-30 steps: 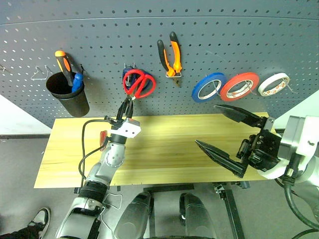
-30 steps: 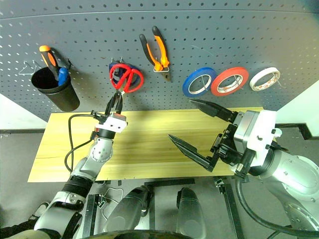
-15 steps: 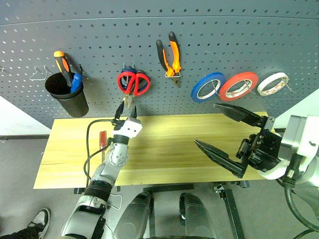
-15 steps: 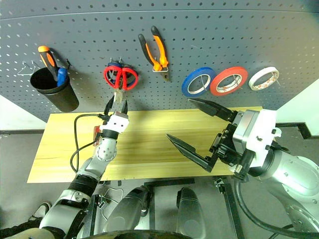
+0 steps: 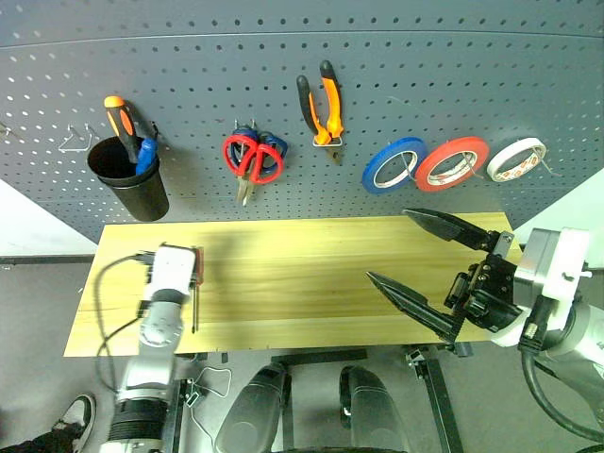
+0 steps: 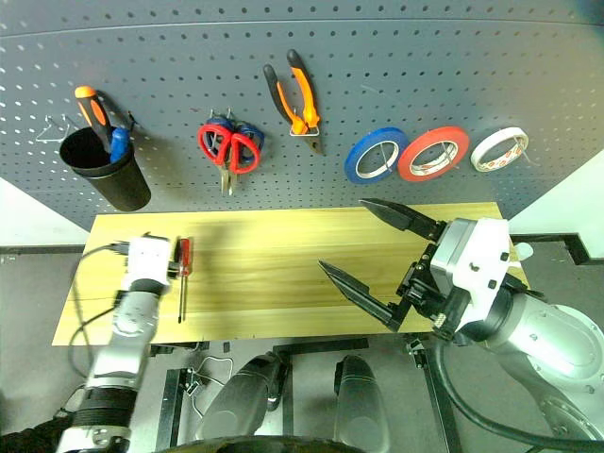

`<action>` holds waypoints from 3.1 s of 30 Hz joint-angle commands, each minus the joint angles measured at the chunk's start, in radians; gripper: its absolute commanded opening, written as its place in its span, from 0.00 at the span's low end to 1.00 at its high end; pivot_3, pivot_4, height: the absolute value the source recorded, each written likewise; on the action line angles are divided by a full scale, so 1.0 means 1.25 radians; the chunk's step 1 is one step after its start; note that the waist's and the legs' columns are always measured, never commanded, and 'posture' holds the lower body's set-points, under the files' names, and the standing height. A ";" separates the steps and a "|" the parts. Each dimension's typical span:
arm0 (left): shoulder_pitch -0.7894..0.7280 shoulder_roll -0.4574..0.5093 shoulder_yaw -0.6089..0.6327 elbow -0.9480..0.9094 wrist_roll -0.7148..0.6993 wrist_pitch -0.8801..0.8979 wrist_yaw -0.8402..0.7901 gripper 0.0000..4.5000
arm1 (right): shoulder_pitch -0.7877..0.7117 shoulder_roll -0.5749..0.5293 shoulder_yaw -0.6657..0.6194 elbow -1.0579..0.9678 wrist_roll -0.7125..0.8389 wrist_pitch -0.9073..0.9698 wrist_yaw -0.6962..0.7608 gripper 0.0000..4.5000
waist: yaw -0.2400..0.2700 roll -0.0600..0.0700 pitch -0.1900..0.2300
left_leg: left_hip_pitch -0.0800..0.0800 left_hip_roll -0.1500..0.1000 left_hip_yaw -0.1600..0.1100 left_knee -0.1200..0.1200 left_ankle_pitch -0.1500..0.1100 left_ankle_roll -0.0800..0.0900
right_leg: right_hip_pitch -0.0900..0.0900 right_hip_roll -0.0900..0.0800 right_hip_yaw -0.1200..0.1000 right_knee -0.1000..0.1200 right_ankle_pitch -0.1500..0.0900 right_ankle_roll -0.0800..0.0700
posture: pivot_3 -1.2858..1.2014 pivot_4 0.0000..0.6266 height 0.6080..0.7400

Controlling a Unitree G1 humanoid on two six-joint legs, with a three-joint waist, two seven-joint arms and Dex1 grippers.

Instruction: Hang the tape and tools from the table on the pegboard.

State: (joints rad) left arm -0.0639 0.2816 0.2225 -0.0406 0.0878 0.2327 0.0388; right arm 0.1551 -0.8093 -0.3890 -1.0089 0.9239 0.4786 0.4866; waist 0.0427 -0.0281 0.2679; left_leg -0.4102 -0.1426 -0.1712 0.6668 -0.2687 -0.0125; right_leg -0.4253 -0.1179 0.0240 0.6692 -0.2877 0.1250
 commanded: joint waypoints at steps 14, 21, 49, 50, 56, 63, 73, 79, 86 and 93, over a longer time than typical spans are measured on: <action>-0.077 -0.083 0.051 -0.193 -0.132 0.489 -0.005 0.64 | -0.056 -0.059 -0.005 0.043 0.087 0.012 0.090 1.00 | -0.002 -0.004 0.009 | 0.000 0.000 0.001 -0.001 0.000 0.001 | 0.000 0.000 0.001 -0.002 0.001 0.000 | 0.51 0.55 0.77; -0.069 -0.076 0.088 -0.168 -0.142 0.501 -0.004 0.64 | -0.047 -0.114 -0.060 0.053 0.184 0.043 0.109 1.00 | -0.003 -0.005 0.038 | -0.001 0.001 0.001 -0.001 -0.001 0.002 | 0.000 0.000 0.001 -0.003 0.001 0.000 | 0.49 0.64 0.77; -0.080 -0.106 0.090 -0.175 -0.162 0.511 0.013 0.64 | -0.029 -0.222 -0.168 0.075 0.369 0.135 0.116 1.00 | -0.037 -0.009 0.107 | -0.013 0.001 0.003 0.000 -0.001 0.003 | -0.011 -0.001 0.000 -0.003 0.001 0.000 | 0.46 0.77 0.77; -0.077 -0.106 0.090 -0.177 -0.163 0.511 0.013 0.64 | -0.027 -0.224 -0.170 0.076 0.370 0.138 0.118 1.00 | -0.041 -0.009 0.108 | -0.013 0.001 0.004 0.000 -0.001 0.003 | -0.012 -0.001 0.000 -0.003 0.001 0.000 | 0.46 0.77 0.77; -0.062 -0.111 0.094 -0.186 -0.166 0.519 0.019 0.64 | -0.026 -0.231 -0.187 0.079 0.384 0.150 0.123 1.00 | -0.045 -0.008 0.112 | -0.013 0.001 0.005 -0.001 -0.001 0.003 | -0.012 -0.002 0.000 -0.004 0.001 0.000 | 0.45 0.78 0.77; -0.046 -0.123 0.096 -0.198 -0.166 0.534 0.035 0.37 | -0.030 -0.235 -0.192 0.083 0.393 0.159 0.122 1.00 | -0.046 -0.008 0.117 | -0.013 0.001 0.005 -0.001 -0.002 0.003 | -0.013 -0.002 0.000 -0.003 0.001 0.000 | 0.45 0.79 0.77; -0.048 -0.125 0.083 -0.205 -0.168 0.536 0.030 0.18 | -0.032 -0.228 -0.181 0.088 0.376 0.161 0.128 1.00 | -0.046 -0.008 0.121 | -0.014 0.001 0.006 -0.001 -0.002 0.004 | -0.013 -0.002 0.000 -0.004 0.001 0.000 | 0.45 0.77 0.77; -0.052 -0.107 0.021 -0.280 -0.183 0.548 -0.022 0.18 | -0.045 -0.197 -0.122 0.090 0.309 0.139 0.131 1.00 | -0.042 -0.008 0.121 | -0.014 0.001 0.005 -0.001 -0.001 0.002 | -0.013 -0.002 0.000 -0.004 0.001 0.000 | 0.47 0.70 0.77; -0.045 -0.065 -0.032 -0.306 -0.191 0.546 -0.078 0.18 | -0.093 -0.135 -0.026 0.104 0.186 0.090 0.131 1.00 | -0.041 -0.008 0.119 | -0.014 0.001 0.005 -0.001 0.000 -0.001 | -0.014 -0.002 0.000 -0.004 0.001 0.000 | 0.50 0.58 0.77; -0.085 -0.037 -0.049 -0.317 -0.217 0.598 -0.117 0.18 | -0.124 -0.065 0.039 0.128 0.059 0.026 0.139 1.00 | -0.020 -0.008 0.096 | -0.014 0.001 0.005 -0.001 0.001 -0.002 | -0.014 -0.001 -0.002 -0.004 0.001 0.001 | 0.53 0.42 0.77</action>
State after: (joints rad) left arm -0.1563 0.2184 0.1758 -0.3872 -0.1703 0.9723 -0.0891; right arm 0.0093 -0.9129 -0.3497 -0.8412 1.0345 0.5531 0.6496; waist 0.0181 -0.0386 0.3876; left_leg -0.4273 -0.1411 -0.1647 0.6653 -0.2672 -0.0152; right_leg -0.4430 -0.1196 0.0218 0.6647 -0.2866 0.1257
